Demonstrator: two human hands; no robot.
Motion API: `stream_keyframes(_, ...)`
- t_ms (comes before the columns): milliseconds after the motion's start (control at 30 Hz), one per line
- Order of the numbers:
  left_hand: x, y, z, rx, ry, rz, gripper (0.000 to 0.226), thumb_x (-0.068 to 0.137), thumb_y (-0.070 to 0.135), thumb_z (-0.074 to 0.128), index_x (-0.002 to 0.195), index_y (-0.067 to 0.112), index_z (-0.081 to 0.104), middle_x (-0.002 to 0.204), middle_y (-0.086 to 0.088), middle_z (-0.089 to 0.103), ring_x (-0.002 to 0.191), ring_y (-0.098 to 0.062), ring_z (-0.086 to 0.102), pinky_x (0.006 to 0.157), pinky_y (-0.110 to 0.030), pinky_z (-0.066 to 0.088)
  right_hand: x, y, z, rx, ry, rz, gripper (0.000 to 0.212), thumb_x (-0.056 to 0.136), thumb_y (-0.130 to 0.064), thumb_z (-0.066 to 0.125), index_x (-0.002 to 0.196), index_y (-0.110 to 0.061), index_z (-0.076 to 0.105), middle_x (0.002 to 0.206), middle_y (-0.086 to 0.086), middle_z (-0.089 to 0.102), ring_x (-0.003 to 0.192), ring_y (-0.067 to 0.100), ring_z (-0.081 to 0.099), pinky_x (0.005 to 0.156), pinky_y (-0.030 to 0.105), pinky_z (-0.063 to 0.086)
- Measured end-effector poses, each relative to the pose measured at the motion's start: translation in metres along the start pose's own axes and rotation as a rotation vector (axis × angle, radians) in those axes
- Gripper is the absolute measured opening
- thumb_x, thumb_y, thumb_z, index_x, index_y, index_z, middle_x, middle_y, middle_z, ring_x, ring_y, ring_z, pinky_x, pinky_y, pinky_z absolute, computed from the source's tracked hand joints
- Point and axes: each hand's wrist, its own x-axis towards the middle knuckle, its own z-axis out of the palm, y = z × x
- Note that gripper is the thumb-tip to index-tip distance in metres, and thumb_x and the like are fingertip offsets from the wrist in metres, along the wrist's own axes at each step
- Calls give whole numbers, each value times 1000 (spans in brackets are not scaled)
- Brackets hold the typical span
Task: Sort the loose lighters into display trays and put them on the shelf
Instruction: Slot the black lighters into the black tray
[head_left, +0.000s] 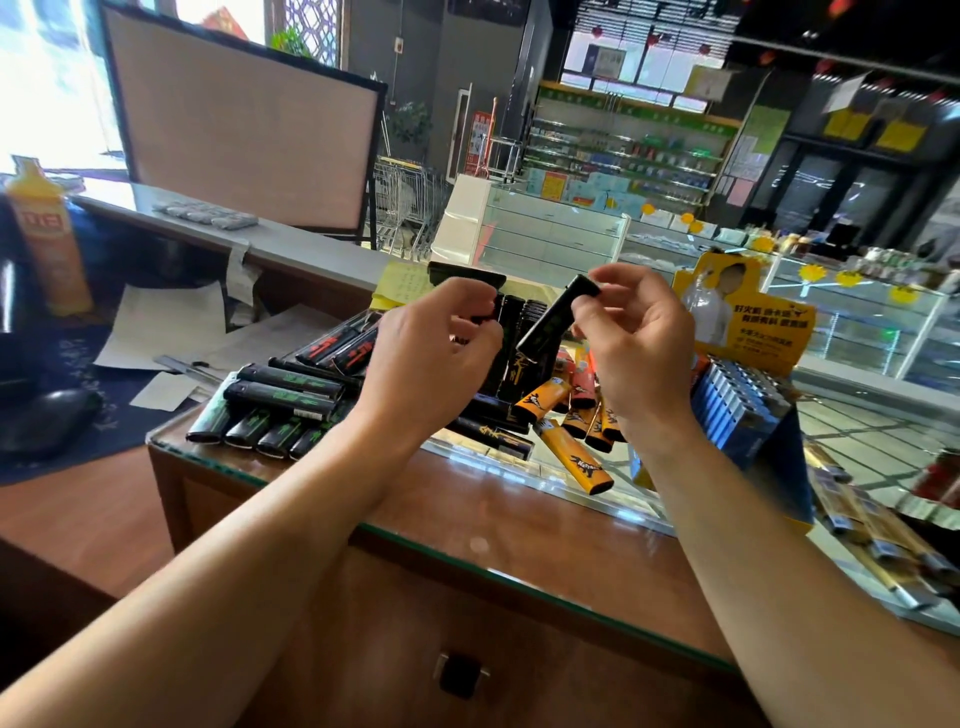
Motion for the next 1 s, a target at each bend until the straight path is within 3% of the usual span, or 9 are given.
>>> stream_keyframes(100,4,3,-11,214,16,115,34,90,23,66,124,20,66,113,3,71,99,-11,67,91,-29,53,1,3,-2,-44,29,-19,19,89,-7,66,100,-23,68,85,-3,67,69,3,63,55,14,49)
stream_keyframes(233,8,-10,-20,504,-109,236,49,91,30,63,137,18,56,138,2,58,127,-19,51,103,-29,39,2,5,-1,-117,57,-64,19,90,-10,65,99,-27,68,85,-10,67,71,3,65,54,14,49)
stream_keyframes(400,5,-26,-21,706,-244,256,66,89,44,62,147,19,43,155,-2,40,144,-21,31,116,-40,29,4,2,12,-251,18,-204,15,89,-14,66,99,-25,67,84,-16,66,76,-1,65,66,19,54)
stream_keyframes(467,5,-30,-21,732,-255,252,69,90,49,60,149,21,39,158,-1,35,146,-20,26,119,-40,23,6,3,22,-342,-34,-288,13,88,-14,65,98,-22,67,84,-14,67,78,0,65,71,22,55)
stream_keyframes(633,5,-33,-21,719,-228,240,72,90,52,57,150,20,37,158,-2,34,147,-21,25,119,-39,21,11,21,43,-655,-182,-435,14,86,-18,64,100,-20,67,88,-2,70,87,21,56,75,38,47)
stream_keyframes(833,5,-36,-22,668,-226,227,70,89,49,58,150,20,38,157,-3,35,147,-22,26,119,-40,23,12,39,59,-993,-136,-549,19,77,-12,71,95,-20,69,79,-2,69,84,28,56,78,38,38)
stream_keyframes(1000,4,-37,-23,649,-227,236,70,89,48,58,149,19,38,157,-3,36,146,-23,27,119,-41,23,16,47,63,-1117,-84,-541,19,76,-12,72,93,-21,69,79,-5,72,83,26,55,81,37,28)
